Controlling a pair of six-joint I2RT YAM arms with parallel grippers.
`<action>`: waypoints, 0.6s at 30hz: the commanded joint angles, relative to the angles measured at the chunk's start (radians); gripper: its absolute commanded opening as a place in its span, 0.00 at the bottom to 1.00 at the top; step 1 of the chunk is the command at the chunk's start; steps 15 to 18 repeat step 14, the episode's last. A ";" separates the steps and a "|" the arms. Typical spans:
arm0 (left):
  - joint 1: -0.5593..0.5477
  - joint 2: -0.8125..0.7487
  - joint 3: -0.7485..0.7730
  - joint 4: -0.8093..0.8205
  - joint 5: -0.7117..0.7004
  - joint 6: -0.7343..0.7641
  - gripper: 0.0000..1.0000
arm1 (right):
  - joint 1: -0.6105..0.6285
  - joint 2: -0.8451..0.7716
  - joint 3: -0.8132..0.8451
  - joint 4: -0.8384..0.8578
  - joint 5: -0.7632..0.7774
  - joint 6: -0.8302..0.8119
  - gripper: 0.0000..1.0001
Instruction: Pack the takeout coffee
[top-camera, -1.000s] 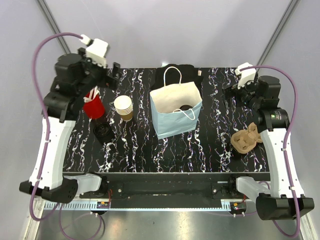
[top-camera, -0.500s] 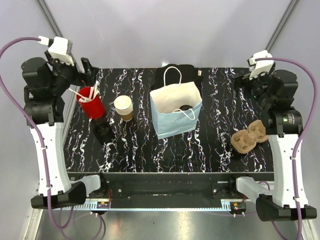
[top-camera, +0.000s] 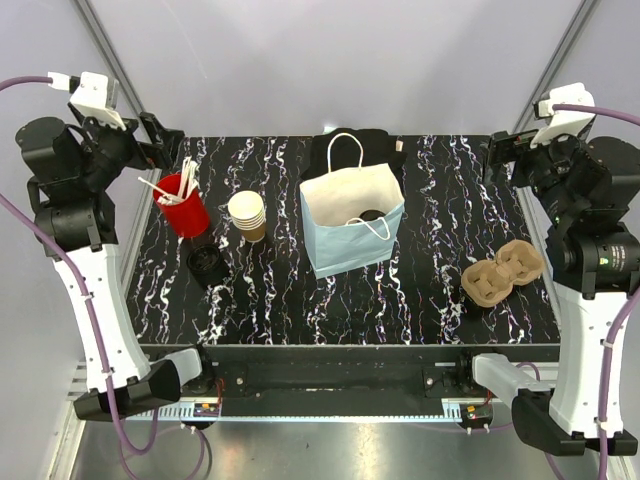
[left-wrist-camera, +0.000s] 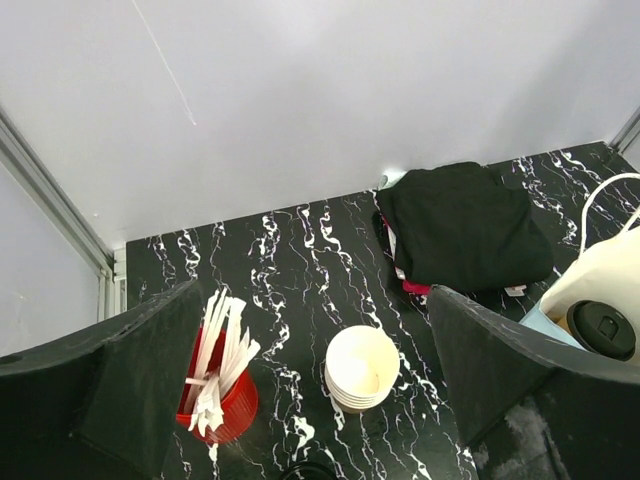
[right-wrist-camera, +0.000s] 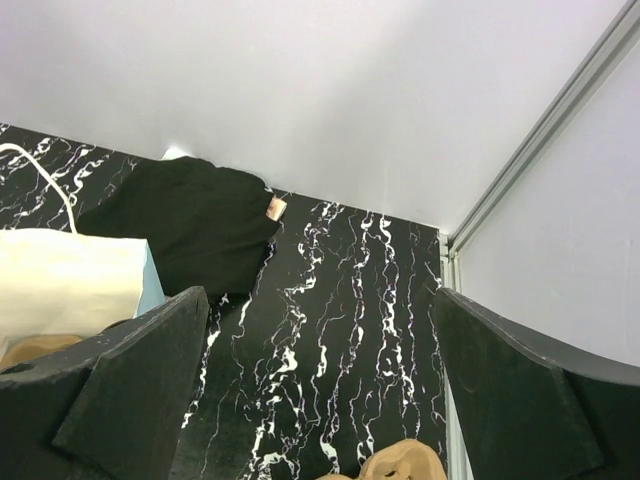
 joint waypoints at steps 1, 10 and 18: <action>0.014 -0.029 0.018 0.069 0.051 -0.013 0.99 | -0.001 -0.003 0.063 -0.025 0.029 0.020 1.00; 0.016 -0.037 0.023 0.074 0.054 -0.042 0.99 | -0.001 -0.002 0.076 -0.034 0.016 0.018 1.00; 0.017 -0.037 0.027 0.071 0.043 -0.044 0.99 | -0.002 0.000 0.080 -0.036 0.010 0.020 1.00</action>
